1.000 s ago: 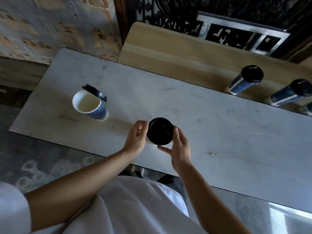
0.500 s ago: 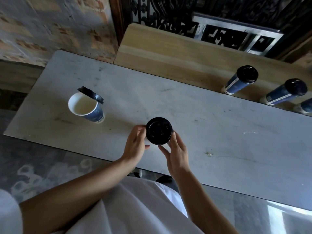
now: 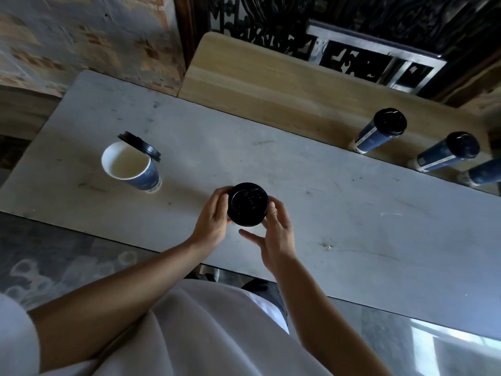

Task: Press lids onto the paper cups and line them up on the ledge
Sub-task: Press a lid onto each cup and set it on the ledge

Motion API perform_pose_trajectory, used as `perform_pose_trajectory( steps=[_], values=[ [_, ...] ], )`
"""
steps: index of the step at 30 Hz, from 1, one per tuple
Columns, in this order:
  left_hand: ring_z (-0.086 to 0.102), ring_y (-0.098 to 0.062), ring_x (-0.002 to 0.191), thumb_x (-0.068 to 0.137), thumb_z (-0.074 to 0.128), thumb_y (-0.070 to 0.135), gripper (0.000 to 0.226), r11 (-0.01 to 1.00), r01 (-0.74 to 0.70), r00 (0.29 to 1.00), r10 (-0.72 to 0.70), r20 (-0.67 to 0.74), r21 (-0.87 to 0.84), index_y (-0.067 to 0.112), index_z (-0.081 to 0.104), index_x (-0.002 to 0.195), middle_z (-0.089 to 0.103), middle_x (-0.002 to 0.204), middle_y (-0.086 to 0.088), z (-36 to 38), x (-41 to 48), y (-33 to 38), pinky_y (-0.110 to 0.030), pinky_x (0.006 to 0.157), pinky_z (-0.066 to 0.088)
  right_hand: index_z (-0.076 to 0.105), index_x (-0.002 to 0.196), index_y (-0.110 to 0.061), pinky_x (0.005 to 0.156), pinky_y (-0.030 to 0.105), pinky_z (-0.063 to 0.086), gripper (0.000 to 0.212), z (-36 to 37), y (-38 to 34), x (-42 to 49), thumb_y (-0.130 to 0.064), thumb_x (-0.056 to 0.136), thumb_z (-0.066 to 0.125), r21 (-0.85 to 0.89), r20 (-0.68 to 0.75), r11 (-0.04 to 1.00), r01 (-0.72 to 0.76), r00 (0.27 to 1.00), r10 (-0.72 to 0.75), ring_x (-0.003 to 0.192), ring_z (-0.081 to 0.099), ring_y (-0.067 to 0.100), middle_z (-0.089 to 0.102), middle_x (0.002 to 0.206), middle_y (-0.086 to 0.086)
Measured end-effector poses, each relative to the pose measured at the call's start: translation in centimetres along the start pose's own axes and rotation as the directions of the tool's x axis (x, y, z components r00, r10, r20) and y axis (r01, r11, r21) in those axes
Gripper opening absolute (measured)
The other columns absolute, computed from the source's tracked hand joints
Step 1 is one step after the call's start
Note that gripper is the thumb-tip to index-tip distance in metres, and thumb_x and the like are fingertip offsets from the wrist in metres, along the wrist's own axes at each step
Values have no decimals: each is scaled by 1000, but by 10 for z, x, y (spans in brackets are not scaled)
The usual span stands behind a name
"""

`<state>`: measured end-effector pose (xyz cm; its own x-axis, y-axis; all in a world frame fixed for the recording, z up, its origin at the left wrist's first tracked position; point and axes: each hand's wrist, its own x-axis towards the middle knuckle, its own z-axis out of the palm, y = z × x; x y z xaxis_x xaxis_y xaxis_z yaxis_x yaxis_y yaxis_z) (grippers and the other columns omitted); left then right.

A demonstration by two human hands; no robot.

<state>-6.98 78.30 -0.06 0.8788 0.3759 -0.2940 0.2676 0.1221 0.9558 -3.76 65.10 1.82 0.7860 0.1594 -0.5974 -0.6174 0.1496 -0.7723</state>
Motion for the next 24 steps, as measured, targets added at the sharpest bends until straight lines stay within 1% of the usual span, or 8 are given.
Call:
perform_pose_trajectory(
  steps=[5, 9, 11, 14, 18, 19, 22, 24],
  values=[
    [61, -20, 114, 109, 30, 28, 32, 993, 119, 991, -120, -60, -17, 17, 56, 125, 62, 121, -4, 6, -3, -2, -43, 84, 61, 64, 126, -20, 97, 52, 54, 27, -9, -3, -3, -27, 104, 50, 93, 74, 995, -48, 996, 41, 127, 57, 21, 65, 129, 5],
    [66, -22, 102, 107, 34, 39, 40, 941, 287, 921, -323, -216, -181, 14, 62, 117, 65, 110, -7, 12, 4, -2, -30, 65, 63, 59, 132, -44, 96, 41, 54, 42, -12, -1, -7, -32, 92, 65, -188, 196, 981, 41, 981, -3, 123, 60, 12, 66, 127, -14],
    [66, -19, 86, 105, 36, 43, 35, 847, 428, 834, -505, -223, -316, 21, 63, 100, 67, 97, -4, 15, 13, -1, -25, 50, 56, 53, 131, -56, 94, 41, 54, 60, -13, -2, -4, -33, 80, 74, -432, 184, 890, 143, 980, -68, 119, 60, 17, 63, 125, -18],
    [62, -22, 75, 99, 43, 44, 30, 633, 650, 685, -728, -37, -422, 21, 59, 88, 65, 85, -6, 12, 19, -6, -29, 60, 48, 41, 144, -42, 98, 50, 50, 82, -24, -2, 8, -20, 76, 83, -706, 237, 646, 289, 957, -169, 123, 52, 24, 52, 125, -10],
    [50, -23, 67, 95, 46, 35, 31, 343, 773, 518, -827, 217, -534, 15, 56, 73, 58, 74, -6, 14, 12, -26, -28, 61, 41, 44, 148, -25, 92, 23, 48, 90, -40, -3, 24, -14, 70, 88, -797, 370, 445, 408, 913, -174, 111, 56, 21, 55, 123, 1],
    [50, -22, 67, 97, 44, 35, 34, 304, 770, 493, -841, 221, -560, 15, 57, 73, 59, 74, -7, 18, 10, -31, -27, 60, 42, 46, 147, -25, 91, 26, 50, 88, -43, -4, 27, -17, 70, 88, -801, 390, 426, 420, 907, -160, 112, 57, 22, 56, 125, 3],
    [56, -21, 68, 99, 45, 33, 31, 265, 735, 488, -846, 215, -624, 13, 61, 81, 66, 74, -7, 36, 5, -43, -26, 56, 49, 50, 144, -28, 91, 39, 53, 81, -55, -12, 38, -27, 71, 84, -839, 433, 315, 443, 895, -105, 114, 58, 23, 57, 131, 7],
    [65, -23, 72, 100, 43, 30, 27, 385, 705, 550, -827, 115, -596, 13, 64, 93, 72, 85, -7, 50, 2, -51, -27, 57, 54, 49, 144, -28, 91, 38, 53, 80, -65, -20, 48, -28, 71, 83, -849, 469, 238, 472, 880, -74, 115, 58, 24, 57, 133, 6]
  ],
)
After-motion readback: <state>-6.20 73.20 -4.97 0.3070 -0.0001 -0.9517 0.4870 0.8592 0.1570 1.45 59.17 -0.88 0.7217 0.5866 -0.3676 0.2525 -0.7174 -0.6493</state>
